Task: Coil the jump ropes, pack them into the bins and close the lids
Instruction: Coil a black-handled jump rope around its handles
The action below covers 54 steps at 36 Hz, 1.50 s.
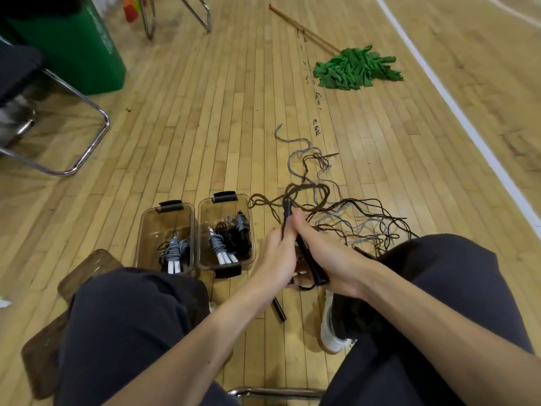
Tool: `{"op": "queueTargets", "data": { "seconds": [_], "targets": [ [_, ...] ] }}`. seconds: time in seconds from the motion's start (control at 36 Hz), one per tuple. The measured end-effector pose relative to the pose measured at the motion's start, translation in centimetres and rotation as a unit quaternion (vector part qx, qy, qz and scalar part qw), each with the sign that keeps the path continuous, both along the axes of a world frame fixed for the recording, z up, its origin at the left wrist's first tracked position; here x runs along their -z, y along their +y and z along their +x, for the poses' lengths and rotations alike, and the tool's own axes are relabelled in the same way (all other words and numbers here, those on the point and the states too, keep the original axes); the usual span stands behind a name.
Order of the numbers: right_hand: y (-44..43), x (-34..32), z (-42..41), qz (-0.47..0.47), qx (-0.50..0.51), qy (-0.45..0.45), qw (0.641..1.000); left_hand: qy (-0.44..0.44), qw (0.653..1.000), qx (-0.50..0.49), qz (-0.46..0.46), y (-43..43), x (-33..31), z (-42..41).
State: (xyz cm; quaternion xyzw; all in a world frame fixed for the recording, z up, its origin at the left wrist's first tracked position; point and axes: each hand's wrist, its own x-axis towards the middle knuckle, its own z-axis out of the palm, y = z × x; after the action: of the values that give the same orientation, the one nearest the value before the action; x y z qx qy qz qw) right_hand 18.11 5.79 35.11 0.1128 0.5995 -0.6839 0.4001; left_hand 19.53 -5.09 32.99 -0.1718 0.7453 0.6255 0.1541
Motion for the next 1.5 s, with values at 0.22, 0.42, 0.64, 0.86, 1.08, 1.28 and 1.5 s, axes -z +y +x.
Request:
{"op": "queueTargets", "data": {
  "seconds": [0.22, 0.42, 0.64, 0.86, 1.08, 1.28, 1.5],
  "targets": [
    [-0.1, 0.9, -0.3, 0.069, 0.034, 0.048, 0.996, 0.037, 0.979, 0.087, -0.179, 1.6, 0.4, 1.5],
    [0.8, 0.1, -1.0, 0.024, 0.024, 0.051, 0.998, 0.121, 0.987, -0.011, -0.109, -0.3, -0.2, -0.5],
    [1.4, -0.8, 0.1, -0.111, -0.142, -0.033, 0.983, 0.2, 0.979, 0.032, -0.029, -3.3, -1.4, -3.2],
    [1.6, -1.2, 0.5, -0.171, -0.15, -0.093, 0.969, 0.149, 0.985, 0.082, 0.033, -2.7, -2.7, -2.0],
    [1.3, -1.1, 0.9, -0.072, -0.177, 0.01, 0.982, 0.133, 0.99, -0.033, -0.016, -3.4, -2.3, -3.4],
    [1.1, -1.1, 1.4, -0.07, -0.174, 0.006, 0.982, 0.105, 0.994, -0.013, 0.034, -3.7, -2.5, -3.0],
    [1.5, -1.5, 1.1, -0.135, -0.125, 0.019, 0.983, 0.034, 0.975, 0.009, 0.22, -3.0, -1.8, -2.0]
  ]
}}
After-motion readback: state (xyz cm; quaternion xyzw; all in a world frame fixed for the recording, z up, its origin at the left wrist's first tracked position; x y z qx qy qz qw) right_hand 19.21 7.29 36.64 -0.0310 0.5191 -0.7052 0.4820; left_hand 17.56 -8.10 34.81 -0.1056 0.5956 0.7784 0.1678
